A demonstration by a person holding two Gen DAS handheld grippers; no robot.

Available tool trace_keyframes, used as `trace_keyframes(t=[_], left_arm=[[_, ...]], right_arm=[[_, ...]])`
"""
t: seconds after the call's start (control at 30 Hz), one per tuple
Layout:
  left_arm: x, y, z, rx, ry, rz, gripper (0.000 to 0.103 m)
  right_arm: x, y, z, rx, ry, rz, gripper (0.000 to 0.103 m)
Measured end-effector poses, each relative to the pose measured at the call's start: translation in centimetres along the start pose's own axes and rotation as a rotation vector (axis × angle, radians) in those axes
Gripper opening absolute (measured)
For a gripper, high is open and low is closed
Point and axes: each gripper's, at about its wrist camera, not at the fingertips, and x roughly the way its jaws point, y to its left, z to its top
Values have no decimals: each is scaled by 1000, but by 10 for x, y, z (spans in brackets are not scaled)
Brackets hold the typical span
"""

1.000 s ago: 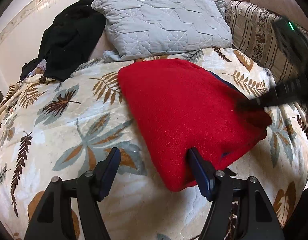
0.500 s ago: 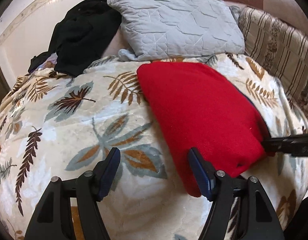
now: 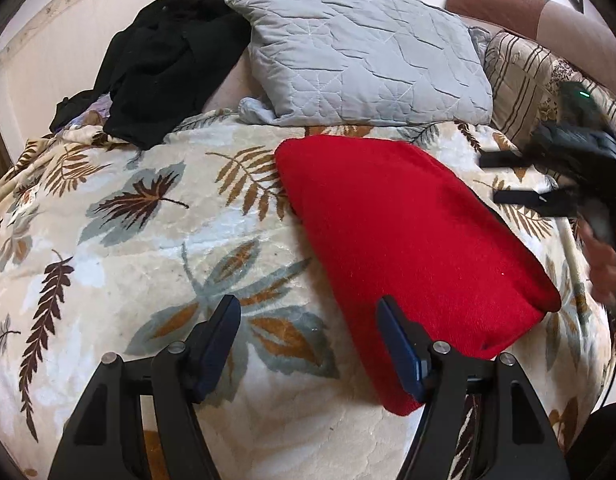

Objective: Fold small clothes

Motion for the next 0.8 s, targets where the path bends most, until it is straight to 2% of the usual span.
trace_keyframes(t=[0.2, 0.4, 0.43, 0.5, 0.53, 0.57, 0.63, 0.8], left_arm=[[7, 4, 6, -14, -3, -38, 71], [14, 6, 9, -20, 6, -38, 71], [14, 5, 9, -17, 4, -35, 71], [13, 4, 9, -8, 1, -28, 71], [12, 4, 9, -3, -1, -24, 71], [12, 3, 8, -1, -2, -23, 71], [12, 3, 8, 2, -5, -16, 71], [10, -3, 8, 37, -21, 19, 71]], right_arm=[[45, -22, 50, 97, -2, 63, 70], [69, -19, 68, 92, 23, 192, 68], [73, -18, 68, 88, 38, 181, 65], [85, -15, 69, 81, 64, 140, 53], [89, -13, 67, 60, 70, 115, 29], [92, -10, 66, 42, 81, 89, 20], [88, -4, 62, 16, 55, 65, 17], [58, 6, 55, 2, -88, 75, 15]])
